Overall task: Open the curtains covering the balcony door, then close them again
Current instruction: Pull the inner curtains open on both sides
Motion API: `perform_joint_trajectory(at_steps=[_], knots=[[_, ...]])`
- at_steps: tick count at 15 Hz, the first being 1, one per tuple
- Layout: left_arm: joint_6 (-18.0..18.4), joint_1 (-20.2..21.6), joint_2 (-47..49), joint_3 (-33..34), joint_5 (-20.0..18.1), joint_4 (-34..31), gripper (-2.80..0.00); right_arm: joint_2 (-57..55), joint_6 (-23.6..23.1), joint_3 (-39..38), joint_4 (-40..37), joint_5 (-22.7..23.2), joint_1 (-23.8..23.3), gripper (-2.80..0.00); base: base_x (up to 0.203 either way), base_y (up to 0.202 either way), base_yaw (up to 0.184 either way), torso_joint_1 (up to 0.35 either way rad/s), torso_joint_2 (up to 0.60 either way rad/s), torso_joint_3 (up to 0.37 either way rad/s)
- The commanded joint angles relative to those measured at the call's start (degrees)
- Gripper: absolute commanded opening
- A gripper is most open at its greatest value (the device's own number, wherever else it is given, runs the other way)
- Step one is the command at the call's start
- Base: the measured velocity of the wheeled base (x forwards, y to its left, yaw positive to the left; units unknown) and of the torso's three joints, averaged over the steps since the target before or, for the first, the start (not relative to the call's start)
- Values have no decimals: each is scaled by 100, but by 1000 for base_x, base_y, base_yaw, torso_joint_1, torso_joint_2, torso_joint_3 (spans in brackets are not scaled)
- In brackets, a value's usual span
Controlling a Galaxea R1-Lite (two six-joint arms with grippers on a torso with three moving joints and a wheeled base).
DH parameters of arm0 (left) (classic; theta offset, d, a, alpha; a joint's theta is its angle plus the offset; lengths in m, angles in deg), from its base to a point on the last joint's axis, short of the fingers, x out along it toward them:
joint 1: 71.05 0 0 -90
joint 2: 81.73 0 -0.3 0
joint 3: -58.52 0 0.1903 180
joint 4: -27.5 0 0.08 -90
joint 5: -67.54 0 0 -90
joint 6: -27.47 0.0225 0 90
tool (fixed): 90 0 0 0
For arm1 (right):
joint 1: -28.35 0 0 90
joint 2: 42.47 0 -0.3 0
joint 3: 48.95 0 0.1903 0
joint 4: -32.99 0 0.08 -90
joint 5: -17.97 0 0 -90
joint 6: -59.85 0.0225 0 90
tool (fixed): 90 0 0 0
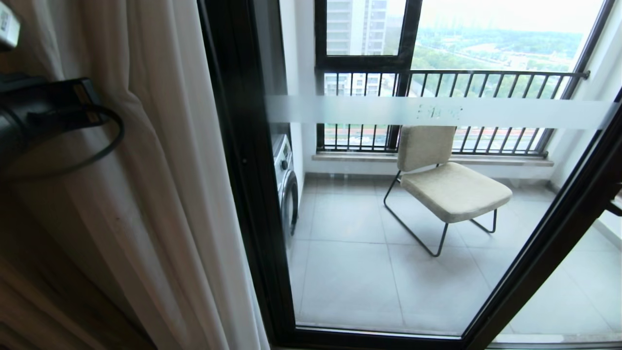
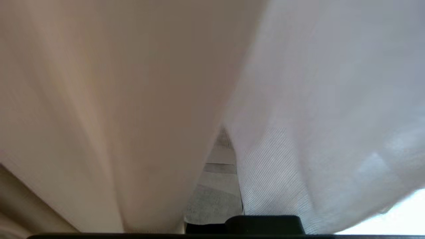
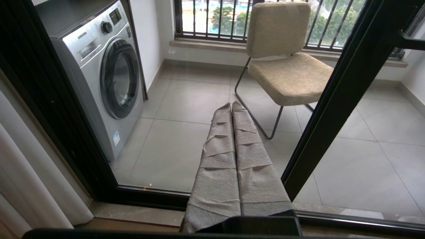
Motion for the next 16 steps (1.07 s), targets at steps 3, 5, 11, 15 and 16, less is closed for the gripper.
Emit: perform_joint_trajectory(at_steps=[3,5,11,15,16], knots=[[-8,23,16,-137,14,25,-280,2,-6,0,0,2,5,-280,0,0,0,0,0,0],[-33,291,72,-272,18,31,-280,2,-6,0,0,2,5,-280,0,0,0,0,0,0],[-690,1438,570,-959,35,31,-280,2,-6,0,0,2,5,-280,0,0,0,0,0,0],[-1194,2253,1015,-1403,36,31,-280,2,-6,0,0,2,5,-280,0,0,0,0,0,0],[-1315,2502,1142,-1511,33,31,-280,2,-6,0,2,2,5,-280,0,0,0,0,0,0]])
